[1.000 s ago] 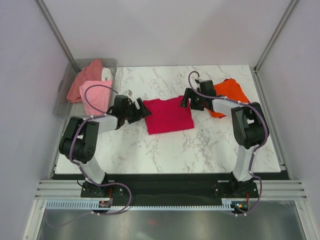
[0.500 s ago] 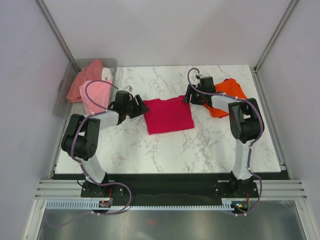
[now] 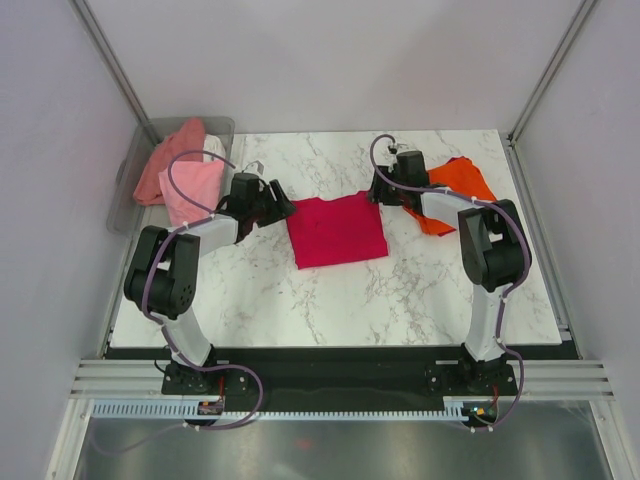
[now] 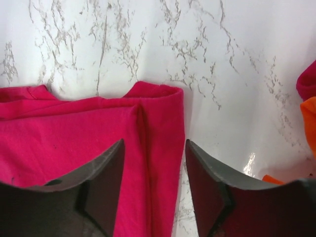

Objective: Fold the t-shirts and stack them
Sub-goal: Fold the tshirt

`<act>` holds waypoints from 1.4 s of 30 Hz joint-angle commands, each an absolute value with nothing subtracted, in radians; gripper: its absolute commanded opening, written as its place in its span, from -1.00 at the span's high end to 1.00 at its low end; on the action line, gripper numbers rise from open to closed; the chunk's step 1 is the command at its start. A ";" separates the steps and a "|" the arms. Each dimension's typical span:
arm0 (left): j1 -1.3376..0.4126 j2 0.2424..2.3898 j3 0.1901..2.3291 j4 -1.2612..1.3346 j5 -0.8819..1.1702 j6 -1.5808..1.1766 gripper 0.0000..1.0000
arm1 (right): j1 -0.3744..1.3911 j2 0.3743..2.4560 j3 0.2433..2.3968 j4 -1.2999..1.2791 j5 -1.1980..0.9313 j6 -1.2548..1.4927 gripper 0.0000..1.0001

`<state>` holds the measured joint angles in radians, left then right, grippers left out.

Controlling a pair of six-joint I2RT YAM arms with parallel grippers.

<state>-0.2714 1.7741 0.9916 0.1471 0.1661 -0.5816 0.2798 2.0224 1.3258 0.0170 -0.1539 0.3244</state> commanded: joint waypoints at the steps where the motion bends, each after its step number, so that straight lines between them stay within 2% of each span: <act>1: -0.270 1.756 0.991 0.219 0.135 -0.523 -0.33 | 0.290 1.980 1.336 0.101 -0.166 0.342 -0.15; 13: -0.270 1.815 1.028 0.199 0.135 -0.535 -0.28 | 0.330 2.048 1.397 0.057 -0.121 0.312 -0.09; 17: -0.270 1.835 1.040 0.196 0.138 -0.528 -0.17 | 0.336 2.075 1.428 0.029 -0.103 0.304 -0.08; 23: -0.270 1.858 1.060 0.186 0.141 -0.522 -0.11 | 0.337 2.120 1.468 0.006 -0.107 0.302 0.00; 25: -0.270 1.868 1.077 0.175 0.147 -0.519 -0.09 | 0.337 2.137 1.482 0.002 -0.121 0.302 0.10; 29: -0.270 1.888 1.109 0.156 0.158 -0.514 -0.10 | 0.339 2.146 1.489 0.003 -0.133 0.307 0.10; 32: -0.270 1.901 1.127 0.150 0.163 -0.512 -0.08 | 0.342 2.152 1.496 0.003 -0.138 0.305 0.20; 35: -0.270 1.917 1.138 0.137 0.164 -0.517 0.03 | 0.345 2.152 1.499 0.003 -0.147 0.304 0.31; 38: -0.270 1.913 1.131 0.135 0.166 -0.517 0.24 | 0.350 2.146 1.497 0.003 -0.149 0.301 0.43; 39: -0.270 1.908 1.126 0.137 0.166 -0.517 0.26 | 0.351 2.143 1.496 0.003 -0.149 0.301 0.58; 40: -0.270 1.902 1.121 0.135 0.164 -0.518 0.28 | 0.351 2.140 1.493 0.003 -0.150 0.301 0.63; 42: -0.270 1.891 1.114 0.135 0.163 -0.518 0.35 | 0.353 2.134 1.486 0.005 -0.146 0.301 0.85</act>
<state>-0.2714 1.9072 1.1057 0.1291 0.1604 -0.5549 0.3450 2.1426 1.4616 -0.0132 -0.1341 0.3088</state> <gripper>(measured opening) 0.338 0.126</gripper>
